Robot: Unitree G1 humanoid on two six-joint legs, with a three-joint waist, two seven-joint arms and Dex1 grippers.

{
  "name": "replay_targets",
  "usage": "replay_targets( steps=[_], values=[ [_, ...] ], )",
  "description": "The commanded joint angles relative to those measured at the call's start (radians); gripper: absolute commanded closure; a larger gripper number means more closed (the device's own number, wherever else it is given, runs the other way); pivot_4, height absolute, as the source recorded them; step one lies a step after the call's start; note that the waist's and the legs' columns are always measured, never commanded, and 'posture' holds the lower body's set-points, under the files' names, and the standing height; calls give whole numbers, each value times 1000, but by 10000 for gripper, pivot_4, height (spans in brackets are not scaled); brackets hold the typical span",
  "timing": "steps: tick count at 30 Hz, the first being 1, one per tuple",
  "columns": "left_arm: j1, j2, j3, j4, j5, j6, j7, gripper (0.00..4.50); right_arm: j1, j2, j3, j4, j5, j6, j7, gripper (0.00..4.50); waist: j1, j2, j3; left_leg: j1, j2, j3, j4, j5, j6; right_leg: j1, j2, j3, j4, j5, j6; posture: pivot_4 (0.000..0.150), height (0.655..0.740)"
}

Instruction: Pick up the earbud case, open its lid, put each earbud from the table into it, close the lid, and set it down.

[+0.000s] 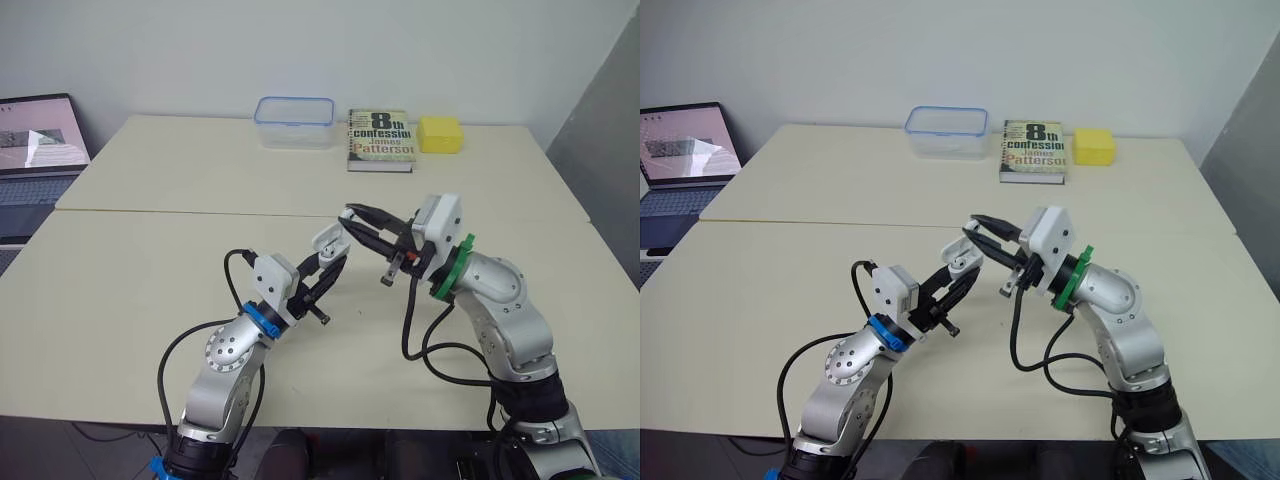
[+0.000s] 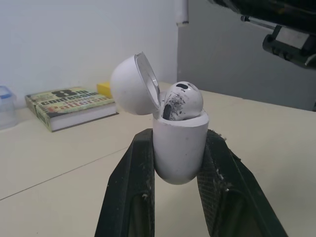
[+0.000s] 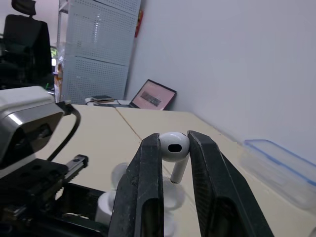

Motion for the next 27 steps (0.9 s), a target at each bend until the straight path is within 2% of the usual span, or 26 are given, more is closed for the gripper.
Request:
replay_targets(
  steps=[1,11,27],
  values=[
    [-11,-4,0,-22,-2,-27,0,37320,7,-8,19,-13,-13,-56,1,41100,0,0,0,0,0,0,0,0,0,0,0,0,0,0,0,1500,7400],
    [-11,-5,0,-21,-5,-29,-6,37320,20,2,47,100,-96,-203,-35,41100,0,0,0,0,0,1,0,0,0,0,0,1,0,0,0,1500,7400],
    [-6,0,2,-25,-7,-27,-10,37320,47,-13,62,164,-133,-285,-35,41100,0,0,0,0,1,1,0,0,0,0,1,1,0,0,0,1500,7400]
  ],
)
